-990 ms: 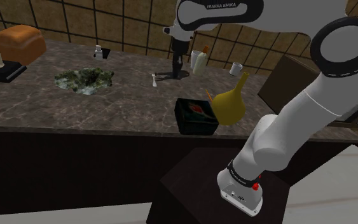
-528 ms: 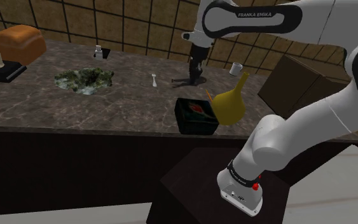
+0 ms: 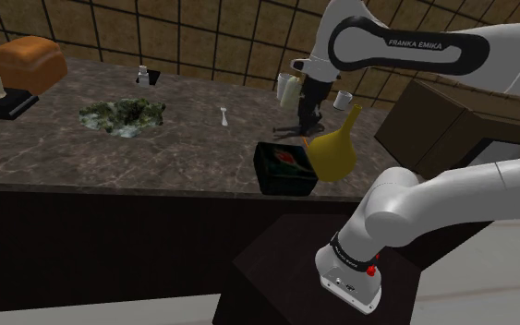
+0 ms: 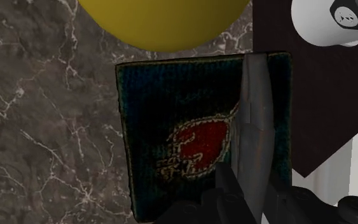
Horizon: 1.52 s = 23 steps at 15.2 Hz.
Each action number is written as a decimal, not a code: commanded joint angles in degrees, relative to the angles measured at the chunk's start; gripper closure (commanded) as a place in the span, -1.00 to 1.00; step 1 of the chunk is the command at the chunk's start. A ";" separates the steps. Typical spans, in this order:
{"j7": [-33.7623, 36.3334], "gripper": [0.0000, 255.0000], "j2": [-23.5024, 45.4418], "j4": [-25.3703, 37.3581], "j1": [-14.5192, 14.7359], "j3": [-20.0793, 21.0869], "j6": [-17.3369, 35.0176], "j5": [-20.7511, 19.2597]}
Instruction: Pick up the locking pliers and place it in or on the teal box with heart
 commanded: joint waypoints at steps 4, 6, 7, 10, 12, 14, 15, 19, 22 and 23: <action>0.03 1.00 -0.27 -3.89 -0.27 -0.44 3.61 -0.49; 0.04 1.00 -0.05 -5.29 -0.34 -0.66 5.22 -0.67; 0.04 1.00 0.08 -5.98 -0.37 -0.77 6.04 -0.76; 0.05 1.00 0.59 -7.98 -0.47 -1.12 8.55 -1.05; 0.05 1.00 1.02 -9.26 -0.54 -1.37 10.27 -1.24; 0.05 1.00 1.35 -10.09 -0.57 -1.53 11.42 -1.36; 0.05 1.00 1.34 -10.09 -0.57 -1.53 11.42 -1.36; 0.05 1.00 1.35 -10.09 -0.57 -1.53 11.42 -1.36; 0.05 -1.00 1.35 -10.09 -0.57 -1.53 11.42 -1.36; 0.05 -1.00 1.35 -10.09 -0.57 -1.53 11.42 -1.36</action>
